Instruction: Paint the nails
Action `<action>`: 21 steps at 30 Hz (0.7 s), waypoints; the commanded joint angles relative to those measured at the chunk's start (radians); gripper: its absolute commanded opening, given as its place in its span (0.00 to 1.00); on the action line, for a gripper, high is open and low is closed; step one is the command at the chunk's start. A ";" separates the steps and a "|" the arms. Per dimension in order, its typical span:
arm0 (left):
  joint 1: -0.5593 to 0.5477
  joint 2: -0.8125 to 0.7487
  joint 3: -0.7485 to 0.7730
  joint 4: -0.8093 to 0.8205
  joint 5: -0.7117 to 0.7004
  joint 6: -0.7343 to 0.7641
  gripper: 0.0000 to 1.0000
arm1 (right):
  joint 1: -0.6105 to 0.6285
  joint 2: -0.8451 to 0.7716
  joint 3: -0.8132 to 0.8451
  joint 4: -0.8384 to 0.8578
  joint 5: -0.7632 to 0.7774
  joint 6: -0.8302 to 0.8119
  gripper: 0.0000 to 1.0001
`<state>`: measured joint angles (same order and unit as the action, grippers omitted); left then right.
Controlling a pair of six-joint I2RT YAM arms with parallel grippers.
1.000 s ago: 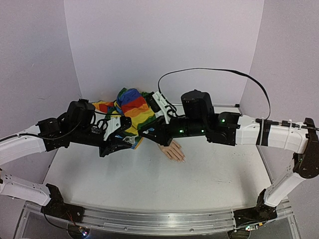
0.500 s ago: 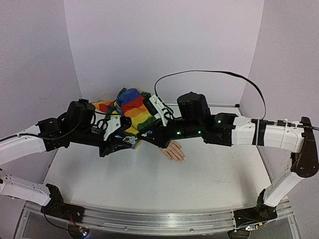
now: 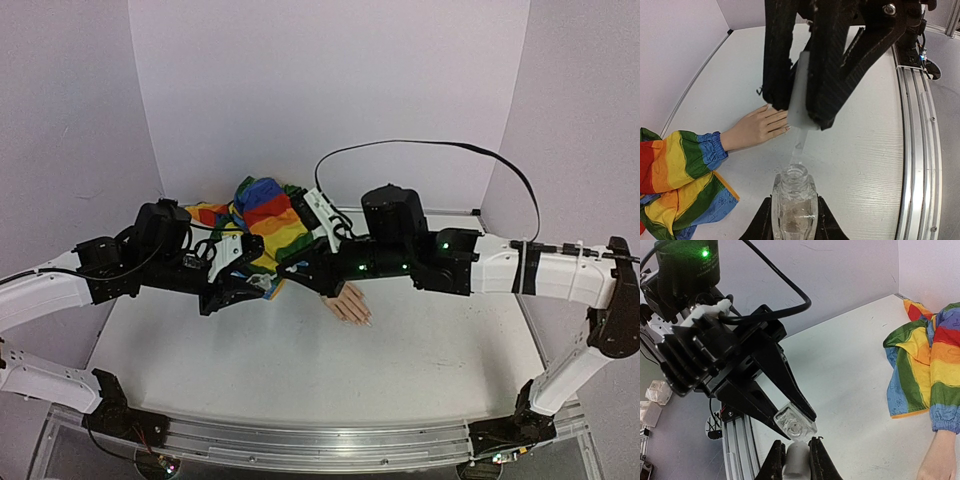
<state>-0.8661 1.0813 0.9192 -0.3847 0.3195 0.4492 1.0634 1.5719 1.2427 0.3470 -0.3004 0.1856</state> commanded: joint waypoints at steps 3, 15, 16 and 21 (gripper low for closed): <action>-0.007 -0.004 -0.001 0.044 0.011 0.016 0.00 | 0.006 -0.082 -0.020 0.078 -0.001 -0.015 0.00; -0.010 -0.005 -0.003 0.044 0.009 0.018 0.00 | 0.007 -0.029 0.011 0.084 -0.019 -0.008 0.00; -0.010 -0.007 -0.003 0.044 0.009 0.018 0.00 | 0.006 -0.026 0.013 0.083 -0.020 -0.008 0.00; -0.010 -0.005 -0.003 0.044 0.010 0.017 0.00 | 0.006 -0.018 0.013 0.075 -0.026 -0.003 0.00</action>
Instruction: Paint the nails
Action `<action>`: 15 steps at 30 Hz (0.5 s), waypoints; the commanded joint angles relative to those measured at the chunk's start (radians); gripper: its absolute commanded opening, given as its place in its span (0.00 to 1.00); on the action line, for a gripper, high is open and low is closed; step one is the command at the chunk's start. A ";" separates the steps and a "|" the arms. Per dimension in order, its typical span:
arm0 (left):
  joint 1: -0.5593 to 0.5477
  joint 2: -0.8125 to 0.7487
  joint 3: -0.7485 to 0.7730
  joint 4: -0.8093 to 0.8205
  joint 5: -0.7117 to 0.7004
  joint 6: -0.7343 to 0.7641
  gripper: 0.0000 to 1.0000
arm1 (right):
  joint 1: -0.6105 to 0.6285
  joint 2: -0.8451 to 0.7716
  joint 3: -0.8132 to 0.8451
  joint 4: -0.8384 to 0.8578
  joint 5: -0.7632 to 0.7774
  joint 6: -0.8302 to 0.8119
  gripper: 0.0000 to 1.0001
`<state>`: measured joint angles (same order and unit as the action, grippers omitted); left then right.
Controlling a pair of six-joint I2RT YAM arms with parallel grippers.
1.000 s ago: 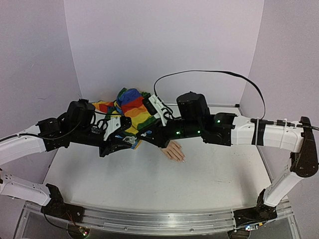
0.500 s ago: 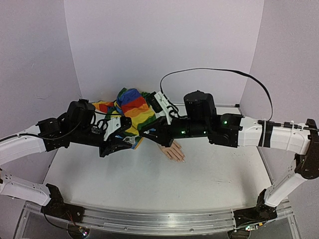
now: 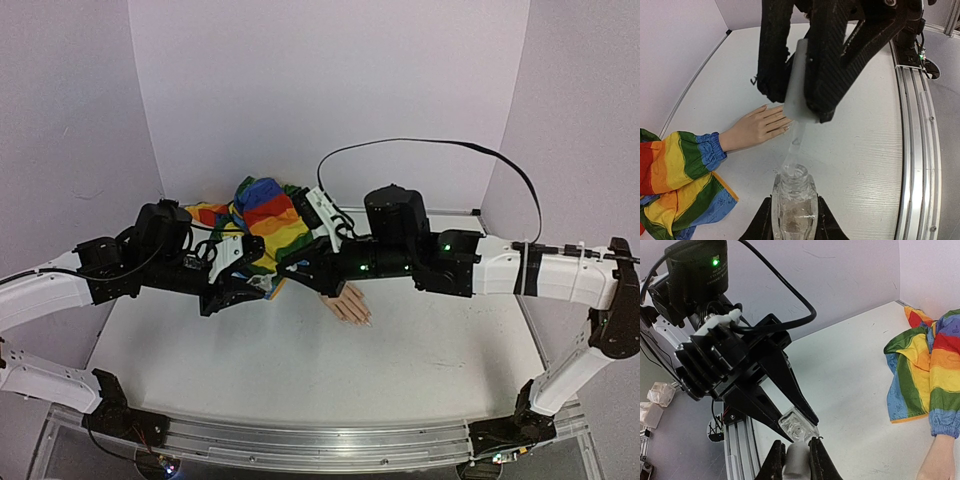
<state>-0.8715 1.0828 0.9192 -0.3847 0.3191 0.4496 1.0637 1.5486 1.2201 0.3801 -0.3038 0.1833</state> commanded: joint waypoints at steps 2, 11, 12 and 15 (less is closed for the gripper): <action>-0.005 -0.007 -0.002 0.045 0.011 0.017 0.00 | 0.006 0.003 0.033 0.042 -0.023 -0.001 0.00; -0.007 -0.008 -0.002 0.044 0.014 0.018 0.00 | 0.005 0.025 0.055 0.040 -0.032 -0.002 0.00; -0.006 -0.008 -0.002 0.045 0.014 0.018 0.00 | 0.007 0.028 0.057 0.040 -0.033 -0.002 0.00; -0.006 -0.011 -0.003 0.044 0.014 0.018 0.00 | 0.006 0.030 0.058 0.040 -0.037 0.000 0.00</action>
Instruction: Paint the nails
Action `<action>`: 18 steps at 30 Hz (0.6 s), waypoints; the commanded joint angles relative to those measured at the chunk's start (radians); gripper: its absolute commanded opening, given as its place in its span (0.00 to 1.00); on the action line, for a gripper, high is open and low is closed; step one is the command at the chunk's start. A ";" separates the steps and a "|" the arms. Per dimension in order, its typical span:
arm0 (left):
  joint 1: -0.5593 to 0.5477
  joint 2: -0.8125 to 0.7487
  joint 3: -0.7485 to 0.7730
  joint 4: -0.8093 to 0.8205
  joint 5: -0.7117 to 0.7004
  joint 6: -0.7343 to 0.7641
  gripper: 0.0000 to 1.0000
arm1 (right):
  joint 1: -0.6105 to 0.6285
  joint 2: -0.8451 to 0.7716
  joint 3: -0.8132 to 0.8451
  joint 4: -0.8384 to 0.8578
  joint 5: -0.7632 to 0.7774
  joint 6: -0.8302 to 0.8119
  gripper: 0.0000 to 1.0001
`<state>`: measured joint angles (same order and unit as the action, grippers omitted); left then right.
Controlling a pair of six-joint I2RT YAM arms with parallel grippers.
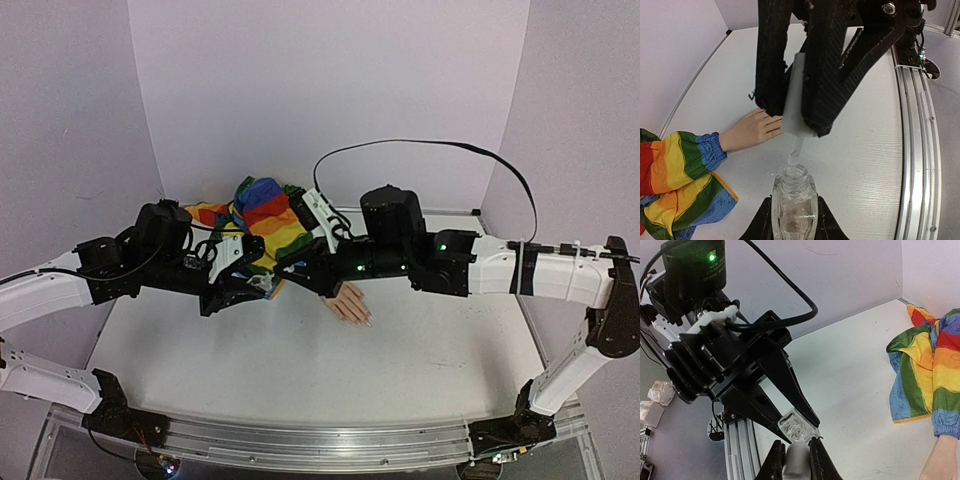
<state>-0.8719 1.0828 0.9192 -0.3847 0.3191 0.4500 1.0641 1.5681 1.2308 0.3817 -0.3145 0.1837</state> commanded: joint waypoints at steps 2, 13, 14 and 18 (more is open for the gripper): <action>-0.006 -0.011 -0.002 0.044 0.014 0.018 0.00 | 0.006 0.012 0.045 0.038 -0.028 0.002 0.00; -0.007 -0.012 -0.002 0.045 0.017 0.018 0.00 | 0.005 0.036 0.064 0.036 -0.047 0.005 0.00; -0.007 -0.012 -0.002 0.044 0.017 0.018 0.00 | 0.005 0.039 0.066 0.034 -0.048 0.006 0.00; -0.007 -0.014 -0.002 0.044 0.019 0.018 0.00 | 0.005 0.057 0.087 0.024 -0.061 0.010 0.00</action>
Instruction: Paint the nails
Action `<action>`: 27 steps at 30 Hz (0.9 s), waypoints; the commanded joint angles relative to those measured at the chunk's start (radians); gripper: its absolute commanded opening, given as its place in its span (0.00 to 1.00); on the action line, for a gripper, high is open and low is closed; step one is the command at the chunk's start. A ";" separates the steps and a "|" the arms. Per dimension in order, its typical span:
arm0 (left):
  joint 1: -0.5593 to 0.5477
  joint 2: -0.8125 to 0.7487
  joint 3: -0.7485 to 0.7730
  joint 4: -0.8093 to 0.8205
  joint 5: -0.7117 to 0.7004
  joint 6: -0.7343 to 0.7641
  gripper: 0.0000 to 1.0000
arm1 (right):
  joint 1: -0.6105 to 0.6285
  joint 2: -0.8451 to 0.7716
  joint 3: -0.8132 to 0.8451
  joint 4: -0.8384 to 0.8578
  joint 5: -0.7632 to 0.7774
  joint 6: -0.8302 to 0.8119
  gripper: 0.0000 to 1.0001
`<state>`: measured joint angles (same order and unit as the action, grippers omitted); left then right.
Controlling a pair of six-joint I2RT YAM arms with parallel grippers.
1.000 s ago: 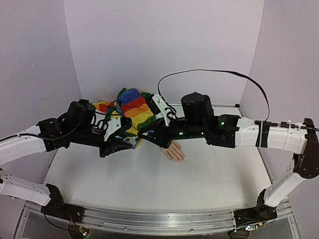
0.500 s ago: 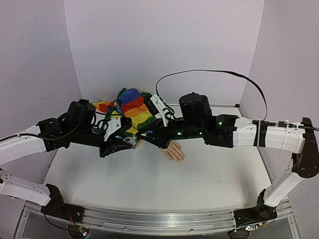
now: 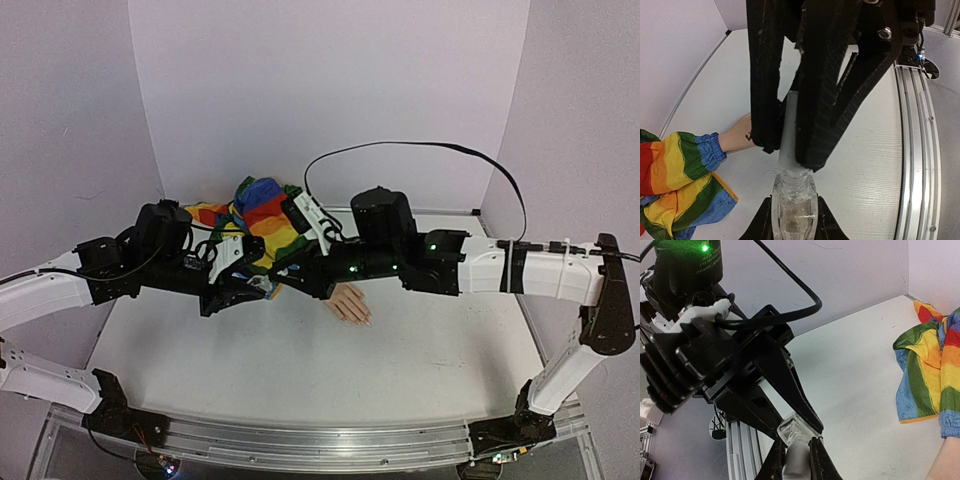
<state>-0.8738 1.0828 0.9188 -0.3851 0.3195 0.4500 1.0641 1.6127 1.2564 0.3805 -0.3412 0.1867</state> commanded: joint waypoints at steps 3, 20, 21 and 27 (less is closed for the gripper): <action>-0.006 -0.017 -0.002 0.045 0.025 0.017 0.00 | 0.005 0.029 0.080 0.009 -0.034 0.007 0.00; -0.008 -0.041 0.019 0.064 0.204 -0.057 0.00 | -0.074 0.217 0.289 -0.288 -0.483 -0.219 0.00; -0.007 -0.047 0.012 0.086 0.174 -0.070 0.00 | -0.074 0.229 0.298 -0.288 -0.473 -0.218 0.00; -0.007 -0.104 -0.046 0.199 -0.058 -0.084 0.00 | -0.074 0.296 0.360 -0.280 -0.330 -0.117 0.00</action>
<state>-0.8673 1.0397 0.8661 -0.4099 0.3805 0.3878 0.9798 1.8450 1.5536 0.0944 -0.7731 0.0193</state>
